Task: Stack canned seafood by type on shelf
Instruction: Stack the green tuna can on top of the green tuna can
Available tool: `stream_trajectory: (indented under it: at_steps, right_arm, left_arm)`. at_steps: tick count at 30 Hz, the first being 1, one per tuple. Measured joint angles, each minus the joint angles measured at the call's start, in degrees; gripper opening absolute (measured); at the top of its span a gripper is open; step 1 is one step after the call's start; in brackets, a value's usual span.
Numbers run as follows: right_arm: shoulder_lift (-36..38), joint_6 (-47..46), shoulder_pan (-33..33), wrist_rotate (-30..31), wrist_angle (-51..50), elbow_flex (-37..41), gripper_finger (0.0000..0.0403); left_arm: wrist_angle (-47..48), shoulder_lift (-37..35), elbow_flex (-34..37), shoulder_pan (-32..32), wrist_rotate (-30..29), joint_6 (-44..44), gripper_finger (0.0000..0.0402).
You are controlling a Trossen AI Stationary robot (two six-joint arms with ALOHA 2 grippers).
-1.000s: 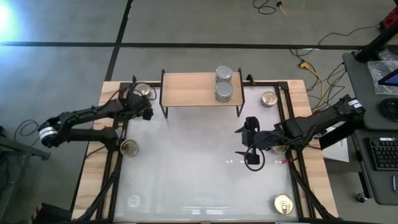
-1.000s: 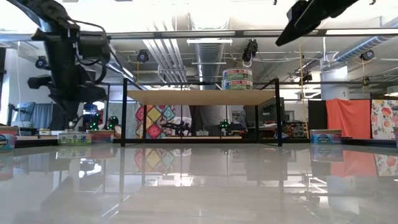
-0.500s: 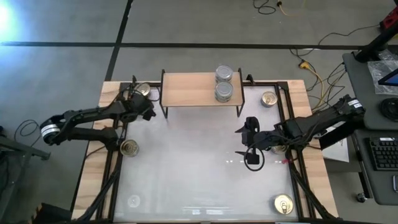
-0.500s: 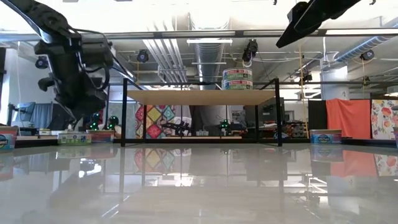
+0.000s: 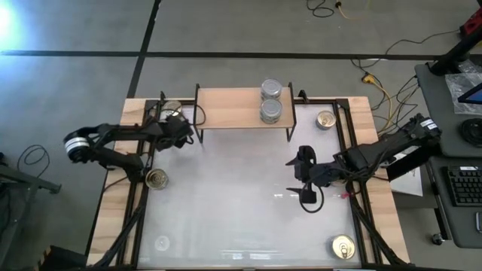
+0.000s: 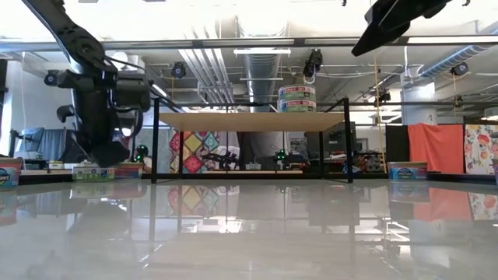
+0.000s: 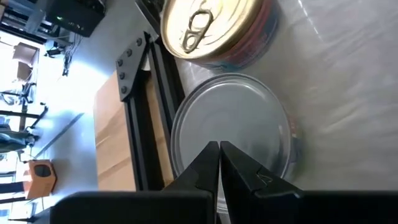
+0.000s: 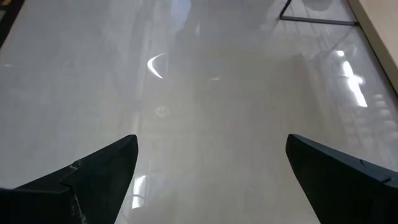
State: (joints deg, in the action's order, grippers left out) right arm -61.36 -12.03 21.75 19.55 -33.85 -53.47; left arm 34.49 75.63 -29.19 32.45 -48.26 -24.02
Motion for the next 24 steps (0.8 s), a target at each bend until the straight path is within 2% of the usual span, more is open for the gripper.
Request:
stream_trajectory:
  at_steps: [5, 14, 19, 24]
  right_arm:
    - [0.0, -0.11, 0.38, 0.0, -0.13, 0.0, 0.04]
    - [0.0, -0.96, 0.38, -0.01, -0.19, 0.0, 0.04]
    - [0.0, -1.51, 0.38, -0.01, -0.24, 0.0, 0.04]
    - [0.06, -1.51, 0.38, -0.02, -0.2, -0.13, 0.04]
  left_arm:
    - [0.22, 1.16, 0.09, 0.21, 1.27, 0.26, 0.0]
    - [-0.96, 0.84, -0.38, 1.22, 7.2, 3.36, 0.0]
    - [3.78, -0.91, -1.3, 0.29, 10.91, -1.19, 0.0]
    - [6.13, -3.53, -1.31, -1.46, 17.67, -7.09, 0.0]
